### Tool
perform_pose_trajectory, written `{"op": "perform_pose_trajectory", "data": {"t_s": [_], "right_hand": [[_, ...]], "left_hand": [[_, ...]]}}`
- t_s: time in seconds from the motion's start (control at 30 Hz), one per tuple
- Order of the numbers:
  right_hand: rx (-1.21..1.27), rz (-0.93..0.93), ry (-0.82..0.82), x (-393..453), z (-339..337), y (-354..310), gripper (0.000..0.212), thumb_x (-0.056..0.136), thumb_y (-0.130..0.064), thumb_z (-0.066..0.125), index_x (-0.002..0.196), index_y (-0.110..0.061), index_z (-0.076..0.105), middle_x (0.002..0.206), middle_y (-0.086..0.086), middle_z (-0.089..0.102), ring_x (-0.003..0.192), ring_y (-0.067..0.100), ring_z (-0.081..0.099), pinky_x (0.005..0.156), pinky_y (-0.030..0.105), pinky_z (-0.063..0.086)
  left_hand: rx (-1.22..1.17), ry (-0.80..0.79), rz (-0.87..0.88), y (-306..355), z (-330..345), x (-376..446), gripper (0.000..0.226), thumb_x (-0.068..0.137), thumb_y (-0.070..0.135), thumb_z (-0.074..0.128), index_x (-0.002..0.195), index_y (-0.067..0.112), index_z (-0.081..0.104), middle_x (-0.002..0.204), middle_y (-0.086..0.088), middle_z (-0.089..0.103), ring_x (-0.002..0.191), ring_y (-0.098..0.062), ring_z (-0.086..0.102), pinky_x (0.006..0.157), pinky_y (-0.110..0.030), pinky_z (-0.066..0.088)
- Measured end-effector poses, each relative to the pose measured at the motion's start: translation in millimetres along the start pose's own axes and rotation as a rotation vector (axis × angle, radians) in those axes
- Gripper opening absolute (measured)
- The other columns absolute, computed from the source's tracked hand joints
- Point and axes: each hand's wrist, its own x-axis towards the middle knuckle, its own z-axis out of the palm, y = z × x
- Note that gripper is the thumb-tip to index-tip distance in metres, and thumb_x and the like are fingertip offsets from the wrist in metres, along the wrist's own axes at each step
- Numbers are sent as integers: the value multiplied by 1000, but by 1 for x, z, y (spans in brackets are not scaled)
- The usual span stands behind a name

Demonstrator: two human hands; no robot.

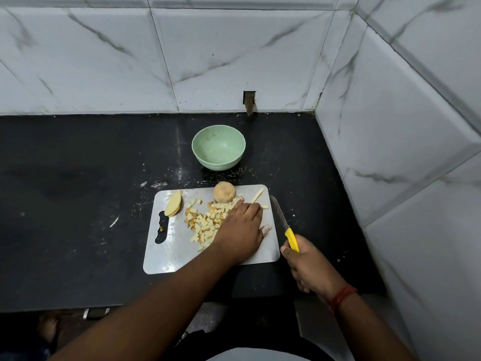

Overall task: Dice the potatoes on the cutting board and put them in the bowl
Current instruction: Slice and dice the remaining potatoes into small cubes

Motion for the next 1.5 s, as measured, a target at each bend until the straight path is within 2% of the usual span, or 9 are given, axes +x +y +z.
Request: {"op": "perform_pose_trajectory", "data": {"t_s": [0.13, 0.3, 0.43, 0.57, 0.77, 0.9, 1.07, 1.37, 1.5], "right_hand": [[-50, -13, 33, 5, 1, 3, 17, 101, -28, 45, 88, -18, 44, 57, 0, 37, 40, 12, 30, 39, 24, 27], [-307, -38, 93, 16, 2, 3, 12, 102, -32, 40, 96, -21, 42, 69, 4, 45, 48, 14, 39, 44, 26, 32], [-594, -113, 125, 20, 8, -6, 20, 104, -26, 36, 115, -11, 42, 78, 2, 51, 63, 13, 48, 50, 25, 33], [-735, -41, 126, 32, 16, -10, 39, 104, -20, 35, 138, -2, 33, 105, 15, 62, 79, 22, 54, 66, 29, 38], [-883, -23, 47, 39, 20, -7, 31, 100, -10, 35, 129, 1, 38, 120, 20, 57, 107, 34, 58, 77, 29, 39], [-885, -8, 19, 29, 16, 4, 29, 101, -11, 36, 127, -1, 39, 117, 18, 57, 105, 33, 59, 76, 27, 37], [-818, -3, 105, 23, 14, -1, 11, 100, -9, 36, 110, -7, 40, 101, 15, 63, 80, 27, 59, 66, 28, 39], [-863, -28, 27, 34, 25, -9, 29, 102, -12, 35, 128, -1, 39, 117, 19, 57, 107, 34, 59, 77, 30, 39], [-893, 2, 53, 23, 23, 2, 17, 100, -10, 37, 117, -7, 39, 104, 16, 61, 83, 27, 59, 68, 28, 37]], "left_hand": [[-34, 23, -36, -8, 7, -10, 64, 108, 50, 34, 153, 5, 42, 158, -11, 41, 145, -28, 36, 128, -42, 16], [-50, 90, -32, -13, 16, -19, 66, 106, 50, 33, 148, 1, 49, 148, -14, 49, 135, -30, 44, 122, -42, 32], [-65, 135, -50, -15, 20, -26, 63, 106, 48, 38, 145, -1, 52, 145, -14, 51, 131, -30, 47, 118, -42, 38], [-69, 150, -31, -16, 22, -27, 62, 106, 46, 40, 143, -1, 54, 142, -14, 53, 129, -29, 48, 117, -42, 38], [-61, 167, -32, -15, 23, -26, 60, 106, 45, 41, 142, -1, 55, 140, -14, 55, 129, -28, 48, 119, -40, 36], [-71, 139, -45, -15, 23, -26, 62, 107, 46, 38, 146, 1, 52, 146, -13, 52, 134, -28, 45, 120, -40, 36], [-72, 138, -36, -17, 23, -26, 62, 107, 47, 37, 146, 0, 52, 146, -13, 52, 134, -28, 44, 120, -41, 36], [-48, 179, -16, -16, 25, -26, 61, 106, 45, 41, 143, -2, 54, 141, -13, 55, 129, -27, 47, 118, -39, 37], [-60, 157, -24, -16, 24, -26, 62, 107, 47, 37, 146, 0, 51, 144, -13, 52, 132, -27, 46, 119, -39, 36]]}}
